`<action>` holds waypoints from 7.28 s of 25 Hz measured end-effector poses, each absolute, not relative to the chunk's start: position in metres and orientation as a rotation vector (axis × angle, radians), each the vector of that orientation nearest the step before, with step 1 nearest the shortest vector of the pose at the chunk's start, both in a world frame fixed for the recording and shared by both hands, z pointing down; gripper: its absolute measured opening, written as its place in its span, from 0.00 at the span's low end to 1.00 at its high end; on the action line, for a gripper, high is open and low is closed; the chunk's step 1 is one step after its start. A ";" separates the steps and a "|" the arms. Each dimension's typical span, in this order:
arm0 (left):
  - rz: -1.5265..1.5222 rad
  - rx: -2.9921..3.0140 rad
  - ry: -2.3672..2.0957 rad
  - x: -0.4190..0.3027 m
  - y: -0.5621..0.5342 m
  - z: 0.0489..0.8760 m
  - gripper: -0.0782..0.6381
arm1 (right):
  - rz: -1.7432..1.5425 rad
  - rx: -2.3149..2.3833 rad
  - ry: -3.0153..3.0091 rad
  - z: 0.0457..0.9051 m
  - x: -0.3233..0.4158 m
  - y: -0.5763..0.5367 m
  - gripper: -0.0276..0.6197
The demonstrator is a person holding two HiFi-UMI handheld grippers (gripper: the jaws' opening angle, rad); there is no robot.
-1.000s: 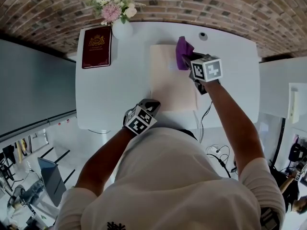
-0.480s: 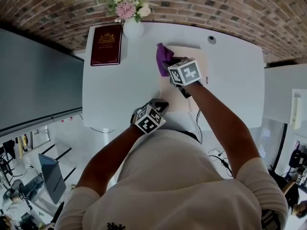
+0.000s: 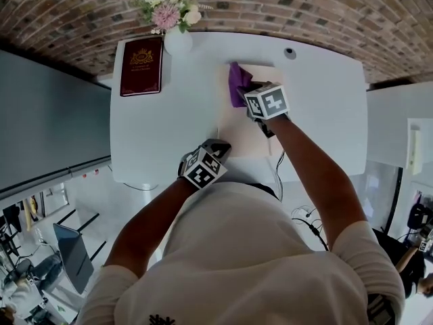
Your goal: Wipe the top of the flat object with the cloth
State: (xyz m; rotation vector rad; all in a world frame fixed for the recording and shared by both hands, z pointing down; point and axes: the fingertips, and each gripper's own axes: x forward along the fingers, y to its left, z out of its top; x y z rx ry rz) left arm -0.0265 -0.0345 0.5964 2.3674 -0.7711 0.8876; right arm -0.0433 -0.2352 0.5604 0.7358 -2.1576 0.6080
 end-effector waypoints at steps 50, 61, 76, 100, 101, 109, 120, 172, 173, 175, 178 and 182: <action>0.885 2.374 -0.774 -0.023 -0.033 0.598 0.14 | 0.605 0.632 -2.225 0.545 -0.079 -0.165 0.17; 0.881 2.384 -0.754 -0.024 -0.032 0.599 0.14 | 0.612 0.652 -2.163 0.570 -0.068 -0.164 0.17; 0.883 2.397 -0.741 -0.023 -0.035 0.594 0.14 | 0.646 0.846 -2.072 0.574 0.048 -0.190 0.17; 0.892 2.396 -0.721 -0.022 -0.030 0.599 0.14 | 0.571 0.940 -2.085 0.539 0.086 -0.190 0.17; 0.896 2.399 -0.720 -0.022 -0.030 0.599 0.14 | 0.581 0.913 -2.114 0.534 0.072 -0.185 0.17; 0.913 2.422 -0.717 -0.022 -0.030 0.599 0.14 | 0.597 0.686 -2.211 0.534 -0.029 -0.138 0.17; 0.918 2.444 -0.720 -0.024 -0.030 0.599 0.14 | 0.578 0.592 -2.183 0.574 -0.070 -0.114 0.17; 0.878 2.493 -0.711 -0.025 -0.026 0.597 0.14 | 0.565 0.651 -2.162 0.559 -0.023 -0.081 0.17; 0.879 2.496 -0.713 -0.025 -0.026 0.597 0.14 | 0.555 0.635 -2.162 0.559 -0.031 -0.078 0.17; 0.887 2.508 -0.714 -0.025 -0.026 0.596 0.14 | 0.526 0.606 -2.155 0.560 -0.042 -0.073 0.17; 0.903 2.533 -0.709 -0.025 -0.025 0.595 0.14 | 0.482 0.571 -2.137 0.561 -0.046 -0.069 0.17; 0.905 2.540 -0.715 -0.026 -0.025 0.595 0.14 | 0.518 0.624 -2.116 0.568 -0.034 -0.073 0.17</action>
